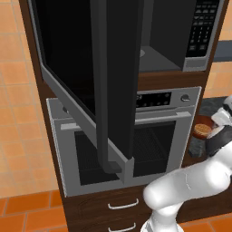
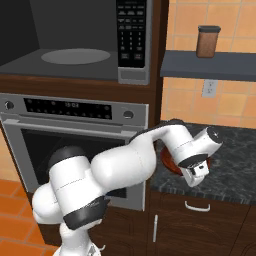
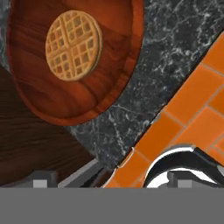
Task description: Open the microwave, place the bowl with waffle inside the microwave, then close the microwave door and turn it on.
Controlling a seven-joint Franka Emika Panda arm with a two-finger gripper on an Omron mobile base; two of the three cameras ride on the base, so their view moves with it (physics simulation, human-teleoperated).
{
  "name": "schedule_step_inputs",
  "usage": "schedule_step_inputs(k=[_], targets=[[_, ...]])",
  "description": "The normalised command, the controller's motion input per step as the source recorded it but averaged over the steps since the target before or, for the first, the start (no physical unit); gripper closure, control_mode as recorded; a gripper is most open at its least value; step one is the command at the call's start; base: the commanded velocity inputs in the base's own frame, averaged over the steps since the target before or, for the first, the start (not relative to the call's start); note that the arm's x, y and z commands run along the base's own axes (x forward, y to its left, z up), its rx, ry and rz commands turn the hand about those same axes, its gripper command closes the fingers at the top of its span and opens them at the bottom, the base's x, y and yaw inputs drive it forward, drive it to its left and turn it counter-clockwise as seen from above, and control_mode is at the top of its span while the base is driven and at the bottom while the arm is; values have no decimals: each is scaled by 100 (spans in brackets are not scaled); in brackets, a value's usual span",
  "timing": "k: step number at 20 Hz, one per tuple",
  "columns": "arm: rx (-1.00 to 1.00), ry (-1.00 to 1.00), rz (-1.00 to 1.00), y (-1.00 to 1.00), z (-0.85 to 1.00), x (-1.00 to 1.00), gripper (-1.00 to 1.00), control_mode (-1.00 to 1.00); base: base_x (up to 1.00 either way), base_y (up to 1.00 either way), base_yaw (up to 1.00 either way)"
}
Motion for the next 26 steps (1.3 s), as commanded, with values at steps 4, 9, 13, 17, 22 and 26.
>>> schedule_step_inputs(k=[4, 9, 13, 17, 22, 26], targets=[[10, 10, -19, -27, -37, 26, -100, -100, 0, 0, 0], [4, 2, -16, -14, -33, 13, -100, -100, 0, 0, 0], [1, 0, -14, -11, -36, 25, -100, -100, 0, 0, 0], [0, 0, -14, -3, -44, 38, -100, -100, 0, 0, 0], [0, 0, -14, -1, -43, 28, -100, -100, 0, 0, 0], [0, 0, -9, -1, -17, 6, 100, -100, 0, 0, 0]])
